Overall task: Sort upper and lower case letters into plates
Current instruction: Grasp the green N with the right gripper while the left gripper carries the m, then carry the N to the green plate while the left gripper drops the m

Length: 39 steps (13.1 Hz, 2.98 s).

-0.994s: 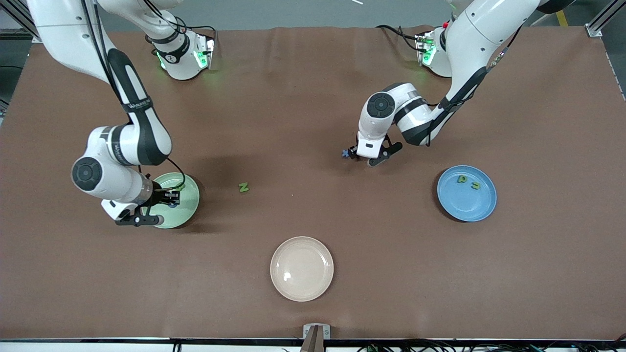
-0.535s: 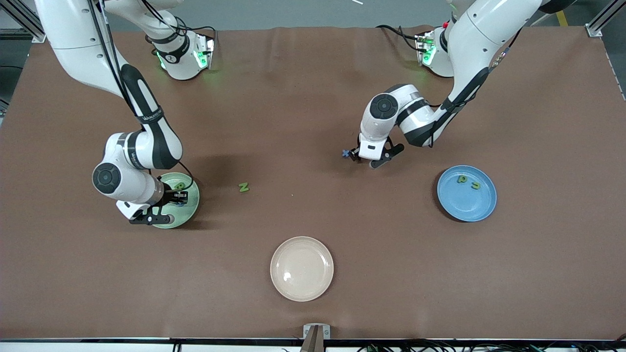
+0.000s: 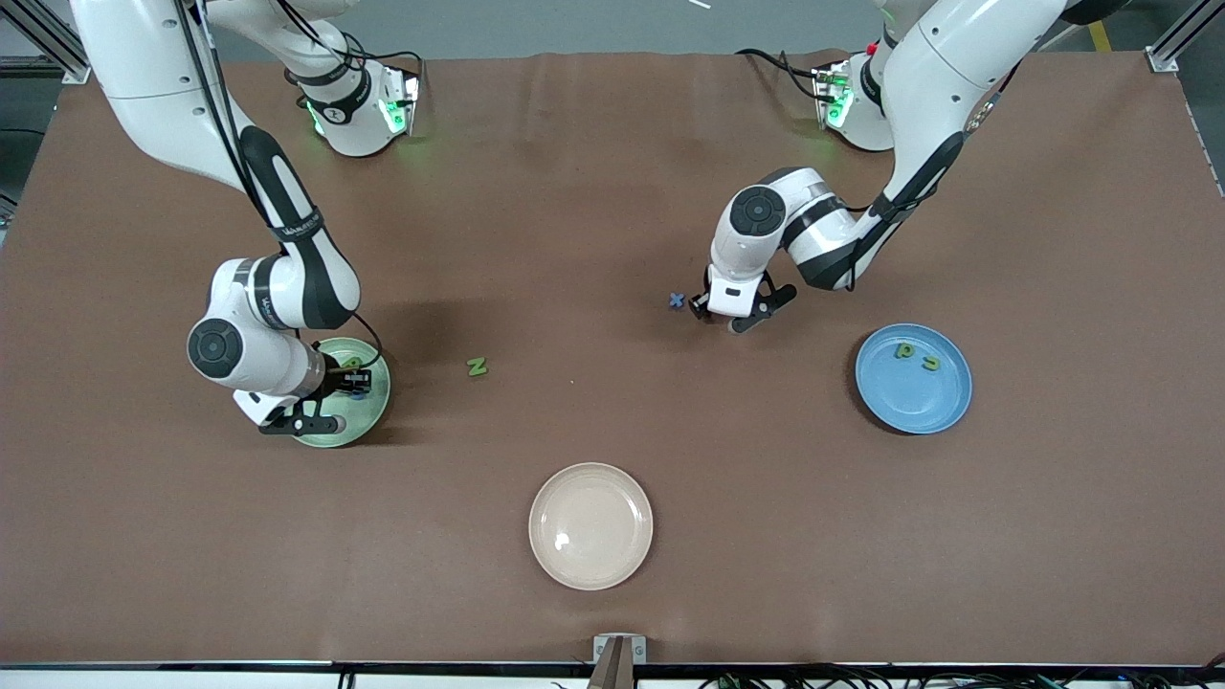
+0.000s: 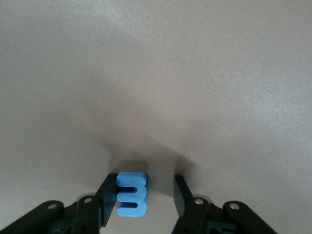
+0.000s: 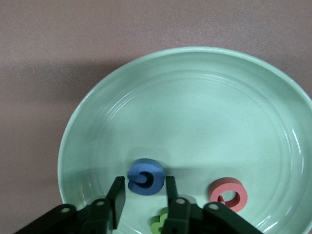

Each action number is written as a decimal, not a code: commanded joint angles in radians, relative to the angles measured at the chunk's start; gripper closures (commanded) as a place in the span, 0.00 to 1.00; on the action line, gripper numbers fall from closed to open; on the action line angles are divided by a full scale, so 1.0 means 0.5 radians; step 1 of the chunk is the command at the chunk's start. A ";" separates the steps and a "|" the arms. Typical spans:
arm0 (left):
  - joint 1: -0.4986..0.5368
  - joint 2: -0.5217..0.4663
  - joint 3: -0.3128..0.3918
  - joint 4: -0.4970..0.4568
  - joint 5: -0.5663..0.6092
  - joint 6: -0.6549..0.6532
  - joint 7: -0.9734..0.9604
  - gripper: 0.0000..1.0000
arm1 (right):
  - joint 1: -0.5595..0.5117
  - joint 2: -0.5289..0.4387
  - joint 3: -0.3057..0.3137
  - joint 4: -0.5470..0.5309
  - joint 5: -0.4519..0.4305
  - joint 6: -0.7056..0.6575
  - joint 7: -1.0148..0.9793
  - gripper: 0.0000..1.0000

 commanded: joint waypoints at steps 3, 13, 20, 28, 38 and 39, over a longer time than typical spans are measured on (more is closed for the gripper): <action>-0.015 -0.023 0.026 -0.021 0.047 0.028 -0.019 0.47 | 0.041 -0.085 0.055 0.080 0.039 -0.214 0.193 0.00; 0.058 -0.120 0.017 0.013 0.038 0.001 0.036 0.83 | 0.468 -0.076 0.116 0.135 -0.020 -0.049 2.145 0.00; 0.864 -0.250 -0.427 0.148 0.019 -0.318 1.022 0.83 | 0.431 -0.067 0.110 0.117 -0.026 -0.037 2.182 0.04; 1.356 0.023 -0.290 0.344 0.316 -0.337 1.902 0.84 | 0.489 -0.014 0.113 -0.009 -0.026 0.236 2.808 0.00; 1.359 0.189 -0.136 0.387 0.480 -0.337 2.015 0.82 | 0.646 0.062 0.104 -0.009 -0.029 0.276 3.072 0.21; 1.356 0.189 -0.136 0.390 0.480 -0.337 2.015 0.79 | 0.652 0.068 0.104 -0.009 -0.032 0.276 3.072 0.25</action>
